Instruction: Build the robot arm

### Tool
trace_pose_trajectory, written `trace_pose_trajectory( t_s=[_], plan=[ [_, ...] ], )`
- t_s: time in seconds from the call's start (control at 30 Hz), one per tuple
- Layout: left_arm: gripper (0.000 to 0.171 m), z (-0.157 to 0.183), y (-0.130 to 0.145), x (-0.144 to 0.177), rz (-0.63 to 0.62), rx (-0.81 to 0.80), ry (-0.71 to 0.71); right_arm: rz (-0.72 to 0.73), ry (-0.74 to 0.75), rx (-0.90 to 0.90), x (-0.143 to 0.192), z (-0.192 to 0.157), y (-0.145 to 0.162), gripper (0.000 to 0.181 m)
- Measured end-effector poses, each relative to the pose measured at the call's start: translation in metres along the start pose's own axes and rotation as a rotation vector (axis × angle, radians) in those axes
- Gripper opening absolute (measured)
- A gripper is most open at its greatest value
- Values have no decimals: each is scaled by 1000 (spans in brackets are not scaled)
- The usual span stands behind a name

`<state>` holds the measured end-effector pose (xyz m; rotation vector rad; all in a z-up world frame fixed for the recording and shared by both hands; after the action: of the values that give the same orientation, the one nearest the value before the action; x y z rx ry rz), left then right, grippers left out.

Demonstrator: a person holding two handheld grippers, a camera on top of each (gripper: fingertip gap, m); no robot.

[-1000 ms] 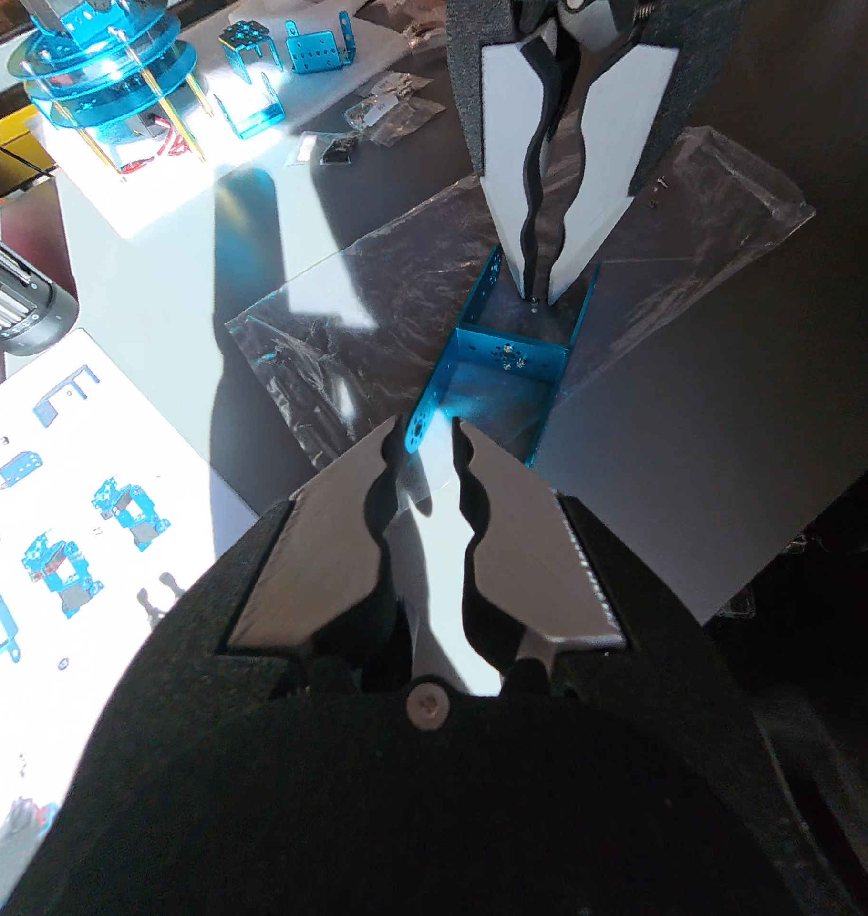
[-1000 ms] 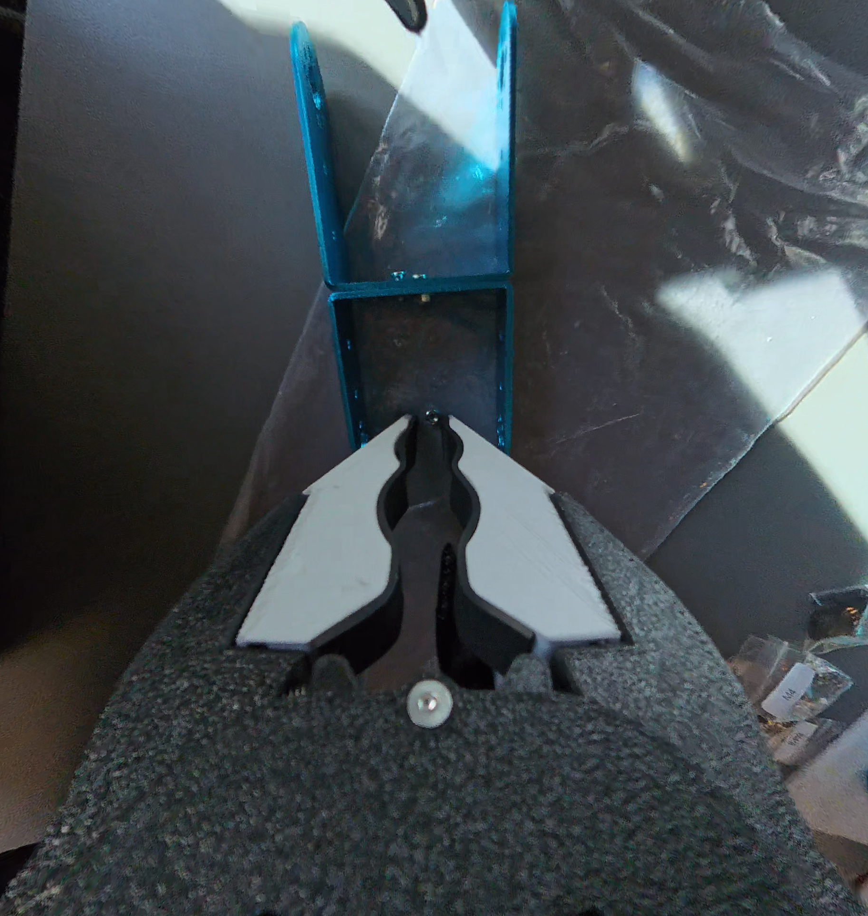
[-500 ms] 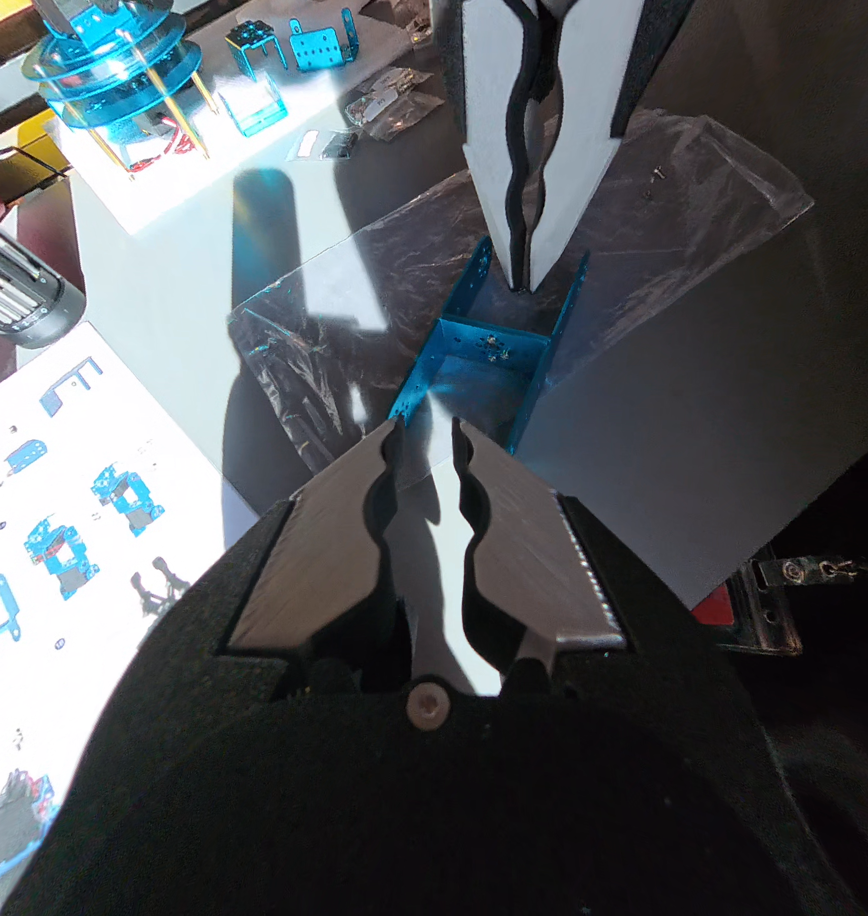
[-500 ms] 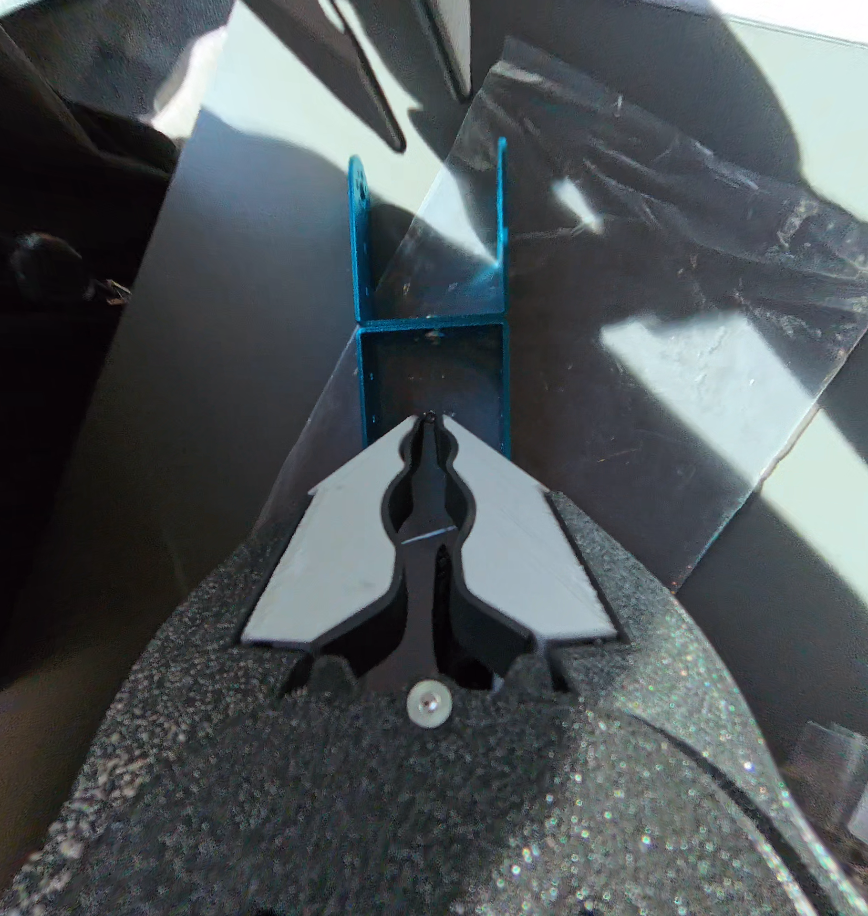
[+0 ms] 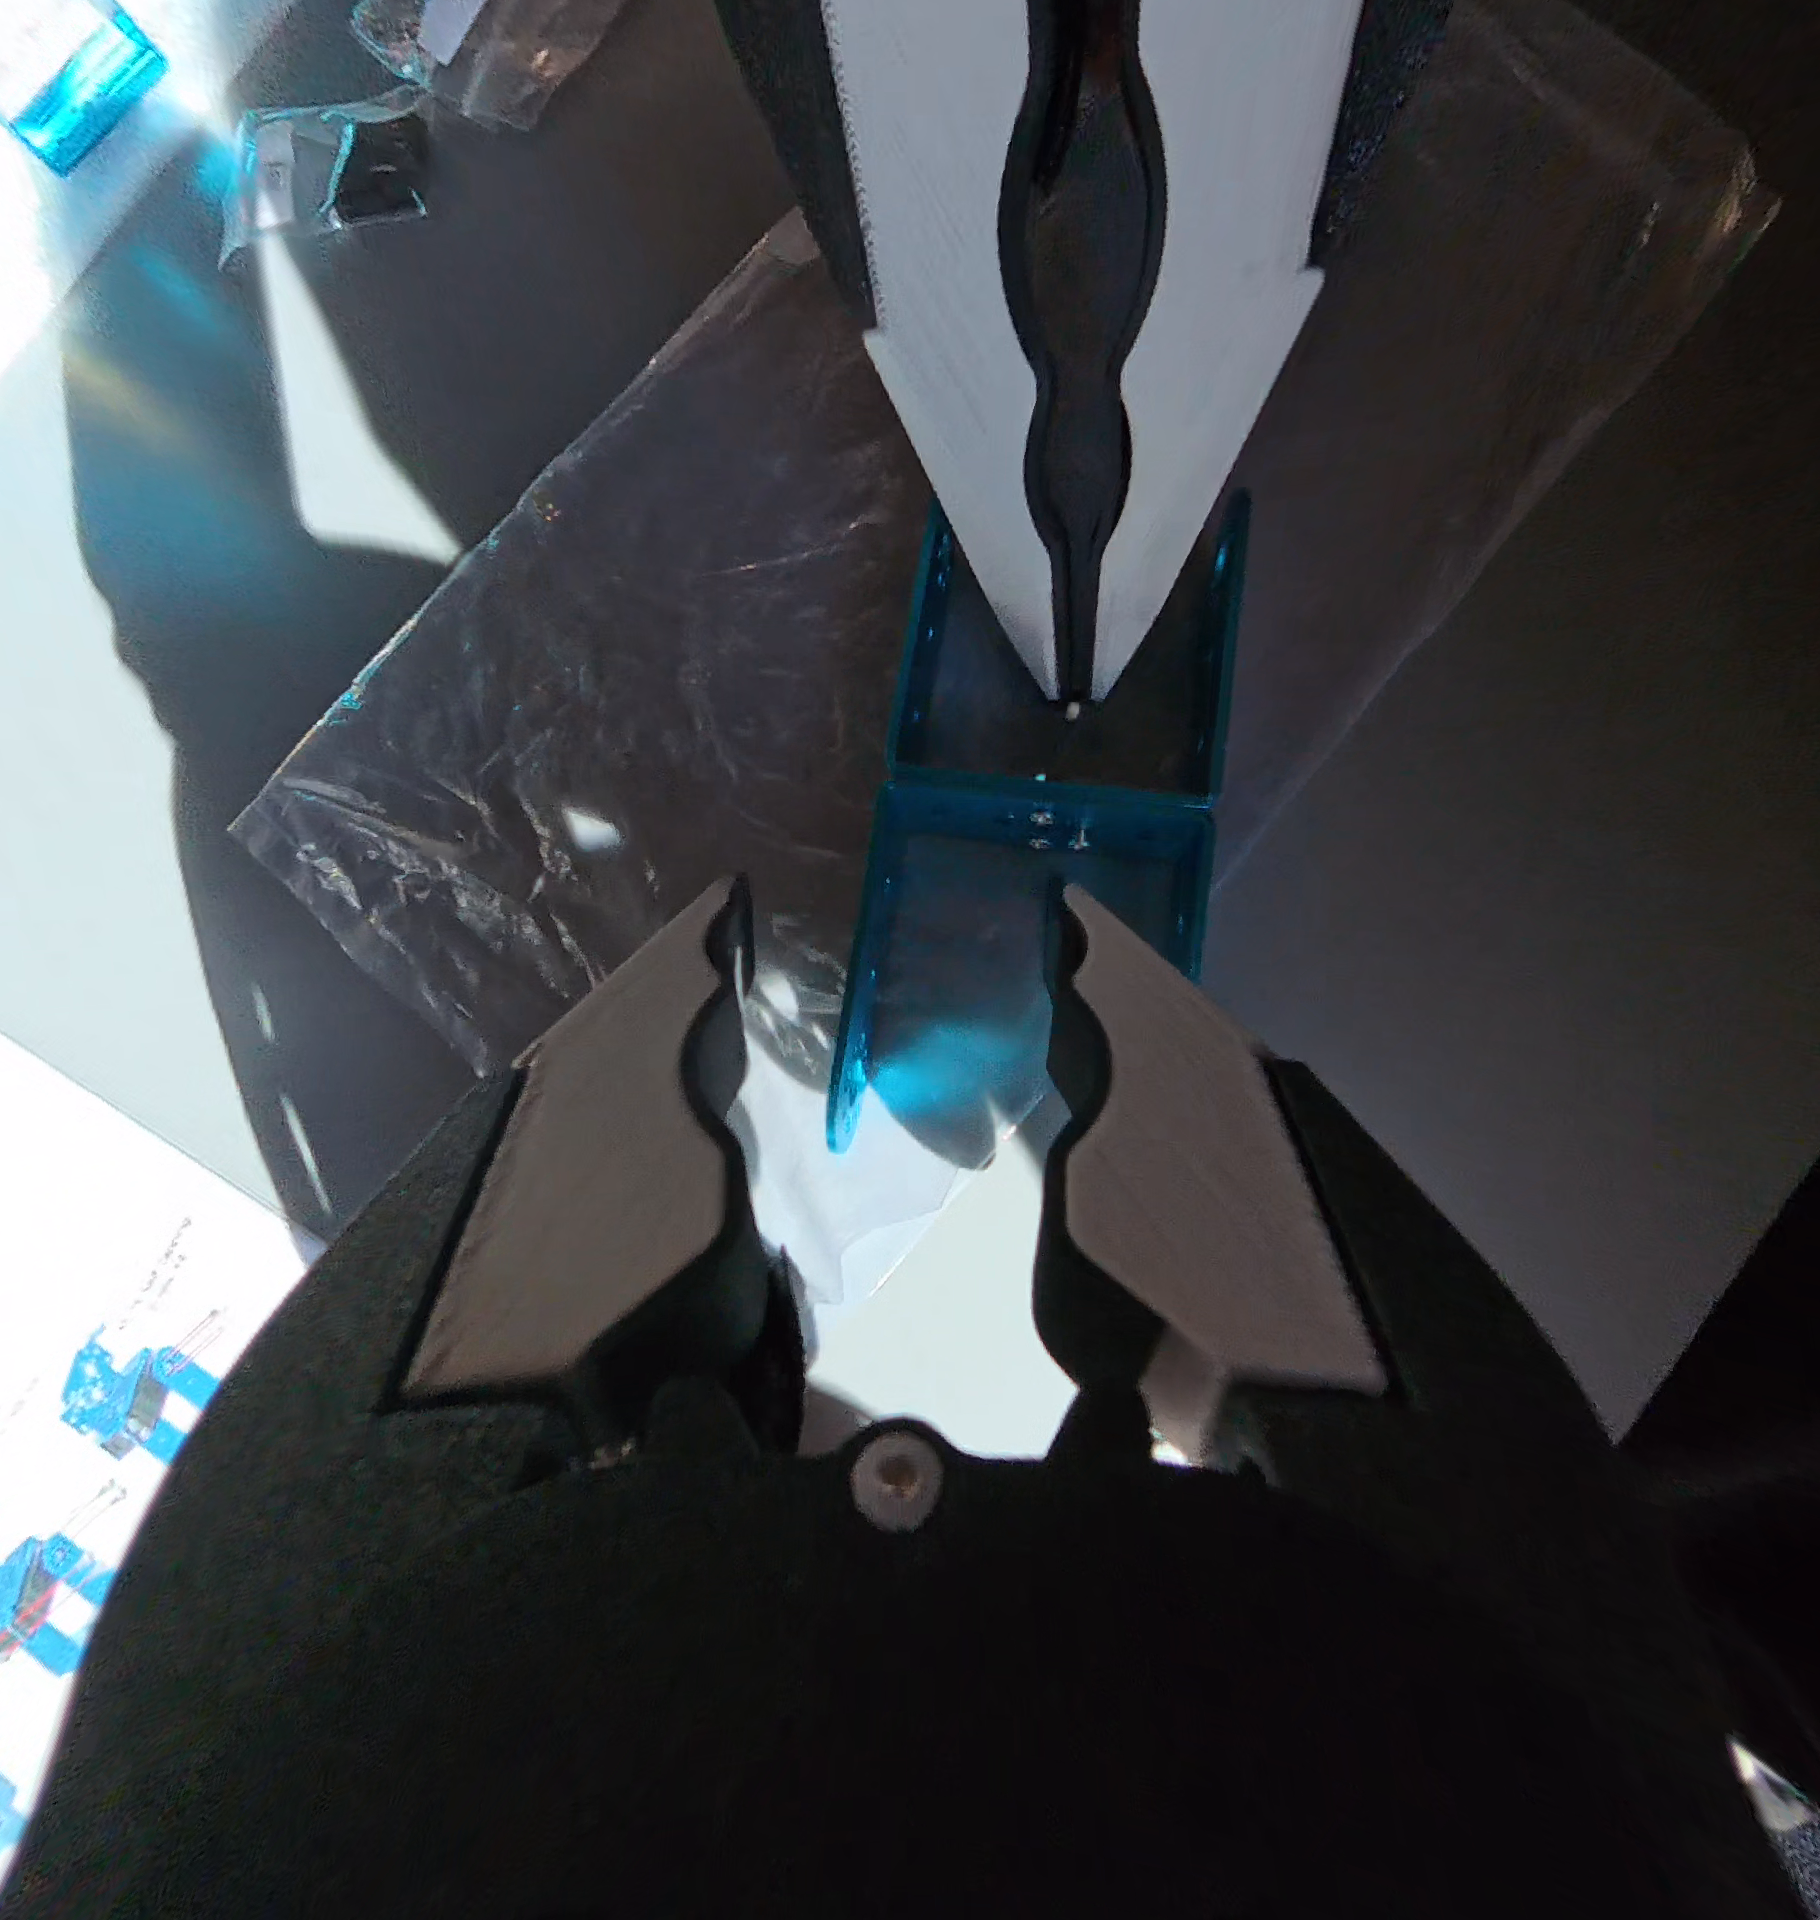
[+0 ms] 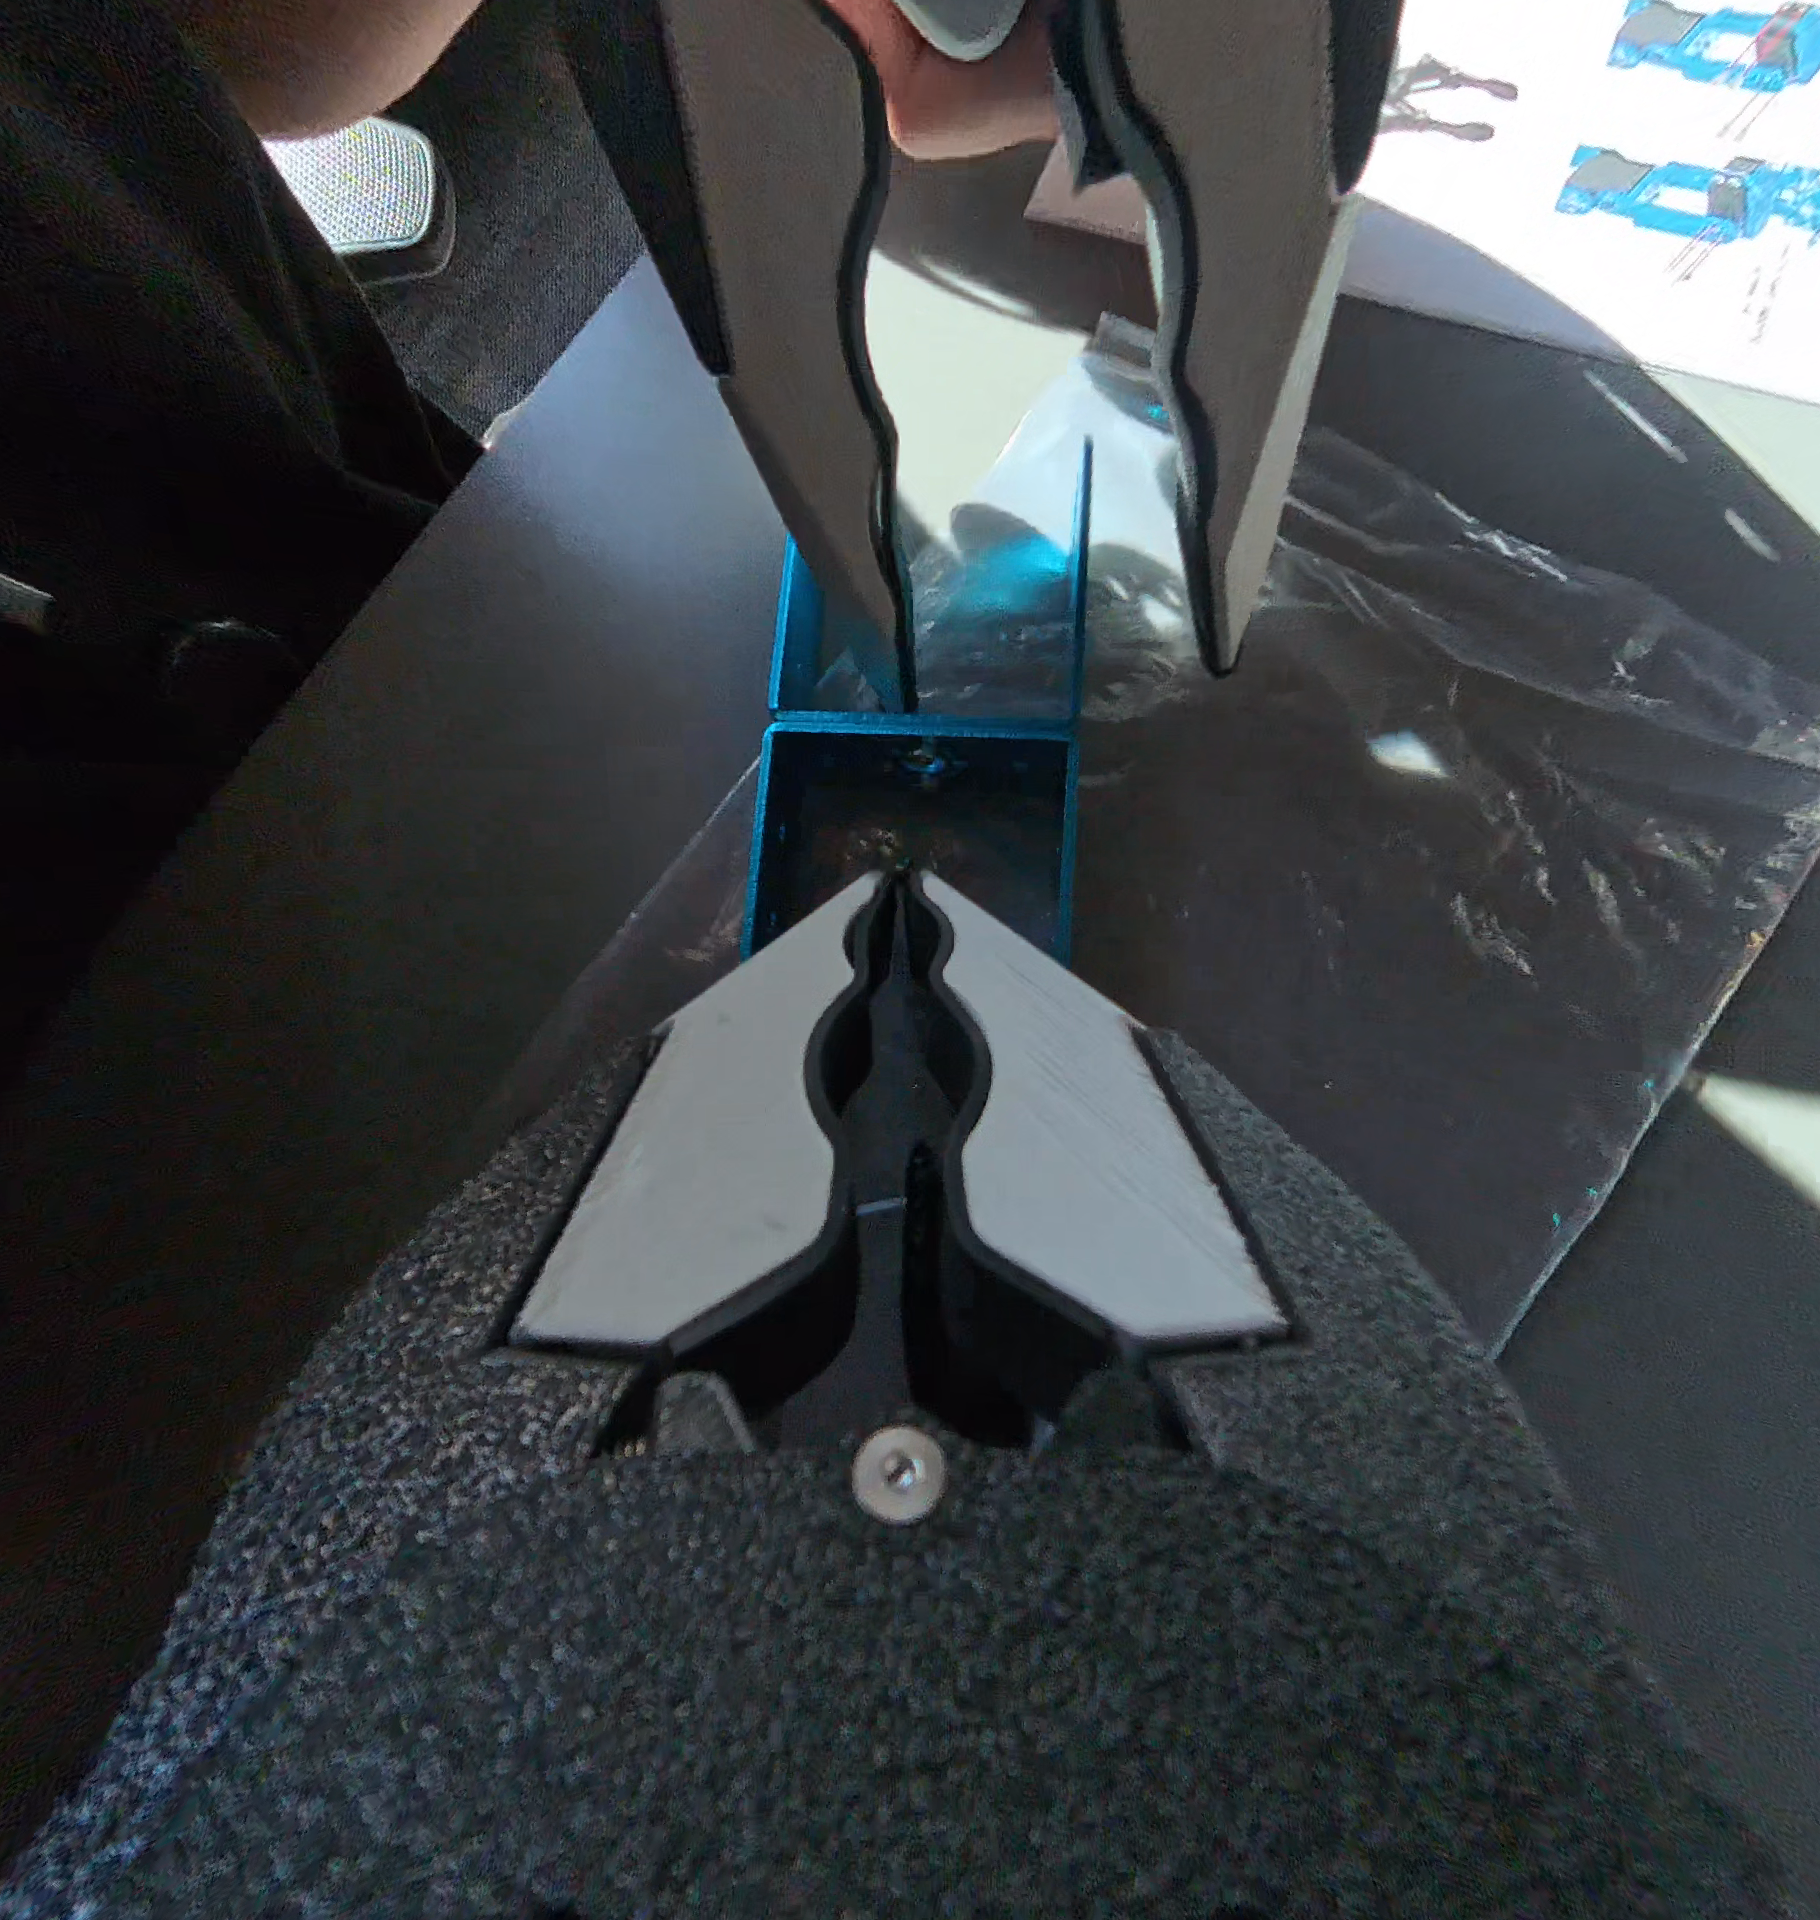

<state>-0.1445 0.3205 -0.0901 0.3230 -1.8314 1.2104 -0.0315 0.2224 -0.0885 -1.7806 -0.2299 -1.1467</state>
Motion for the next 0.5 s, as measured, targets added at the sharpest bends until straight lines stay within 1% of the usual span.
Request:
trace_pose_trajectory(
  t_s=[0.07, 0.17, 0.33, 0.5],
  plan=[
    [56, -1, -4, -3, -1, -9, 7, 7, 6, -3, 0, 0, 0, 1],
    [55, 0, -6, -5, -1, -12, 14, -4, 8, -57, -1, -1, -3, 1],
    [55, 3, -5, -3, 6, -12, 3, -17, -73, -198, -3, -2, -7, 1],
    [54, 4, -8, -5, 14, -7, 3, -32, -75, -259, -5, 1, -8, 1]
  ],
)
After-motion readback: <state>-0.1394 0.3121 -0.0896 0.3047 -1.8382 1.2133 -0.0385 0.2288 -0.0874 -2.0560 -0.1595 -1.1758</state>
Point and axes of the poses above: each gripper's, where its closed fingertips meet, x back along the fingers, y out of its underside, z = x × y across the jaws, the point moved 9 cm from there along x, back along the fingers, and after that the axes turned 5 degrees about -z, right-handed, at the moved point
